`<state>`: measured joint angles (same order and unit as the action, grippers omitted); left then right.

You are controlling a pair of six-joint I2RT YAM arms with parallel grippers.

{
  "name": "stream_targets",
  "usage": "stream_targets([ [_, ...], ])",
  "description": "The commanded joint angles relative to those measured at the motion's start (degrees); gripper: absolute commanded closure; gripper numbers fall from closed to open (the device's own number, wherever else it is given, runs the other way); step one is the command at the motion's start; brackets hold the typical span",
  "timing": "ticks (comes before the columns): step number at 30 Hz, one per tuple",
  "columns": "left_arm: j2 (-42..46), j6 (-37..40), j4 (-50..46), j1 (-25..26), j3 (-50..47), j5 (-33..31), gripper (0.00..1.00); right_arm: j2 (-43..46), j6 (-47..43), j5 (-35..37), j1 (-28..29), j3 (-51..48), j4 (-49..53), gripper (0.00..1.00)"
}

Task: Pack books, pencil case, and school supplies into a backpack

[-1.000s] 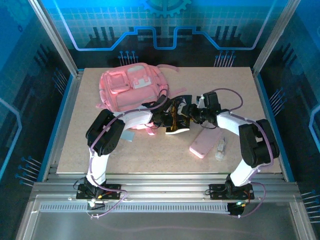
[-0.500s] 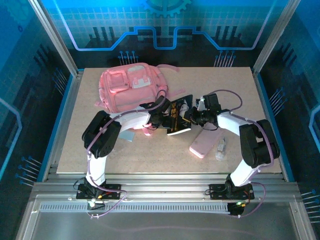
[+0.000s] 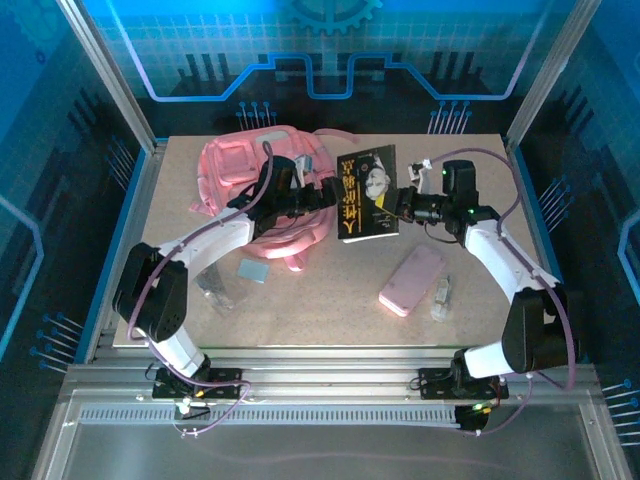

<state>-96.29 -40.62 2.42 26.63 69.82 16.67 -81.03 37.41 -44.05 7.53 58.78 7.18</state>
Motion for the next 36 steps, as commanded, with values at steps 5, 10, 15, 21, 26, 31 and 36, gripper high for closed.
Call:
stream_targets([
  [5, -3.57, -10.28, 23.26, 0.30, -2.83, 11.90, 0.02, 1.08, 10.31, -14.26, -0.48, 0.42, -18.30, 1.00],
  [10, -5.76, -17.83, 38.51, -0.26, -5.54, 16.01, 0.25, -0.73, 9.01, -12.93, -0.59, 0.90, -16.28, 1.00],
  [15, -3.44, -16.90, 36.43, -1.45, -8.49, 14.79, 0.53, -1.79, 3.98, -9.69, -1.23, 2.16, -9.43, 1.00],
  [21, 1.02, -13.34, 31.47, -2.05, -10.96, 13.14, 0.87, -5.39, -0.90, -7.18, -2.09, 5.46, -3.58, 0.99],
  [26, 2.03, -13.21, 30.59, -2.16, -10.46, 14.41, 0.96, -9.21, -2.04, -6.84, -1.36, 8.95, -2.27, 0.98],
  [31, 1.27, -15.01, 32.56, -2.11, -9.98, 13.71, 1.00, -10.97, -4.71, -3.82, 0.07, 12.23, 3.07, 0.61],
  [36, 1.28, -15.84, 31.46, -2.11, -9.44, 5.01, 1.00, -7.59, 2.88, 5.97, 0.10, 8.56, 5.69, 0.00],
])
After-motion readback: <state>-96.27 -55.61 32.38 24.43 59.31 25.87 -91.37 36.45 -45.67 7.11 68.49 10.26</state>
